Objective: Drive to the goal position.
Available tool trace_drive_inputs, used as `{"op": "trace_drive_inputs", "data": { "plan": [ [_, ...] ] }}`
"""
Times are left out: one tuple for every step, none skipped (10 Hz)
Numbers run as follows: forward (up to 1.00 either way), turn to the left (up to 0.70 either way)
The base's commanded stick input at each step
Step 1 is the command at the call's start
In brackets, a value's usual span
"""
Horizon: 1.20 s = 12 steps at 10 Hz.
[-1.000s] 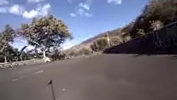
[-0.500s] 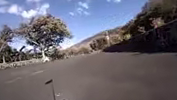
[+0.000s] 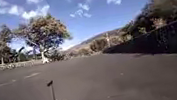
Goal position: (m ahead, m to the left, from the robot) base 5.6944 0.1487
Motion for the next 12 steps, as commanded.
{"op": "trace_drive_inputs", "data": {
  "plan": [
    [0.5, 0.0],
    [0.5, 0.0],
    [0.5, 0.0],
    [0.5, 0.0],
    [0.5, 0.0],
    [0.5, 0.0],
    [0.5, 0.0],
    [0.5, 0.0],
    [0.5, 0.0],
    [0.5, 0.0],
    [0.5, 0.0],
    [0.5, 0.0]
  ]
}}
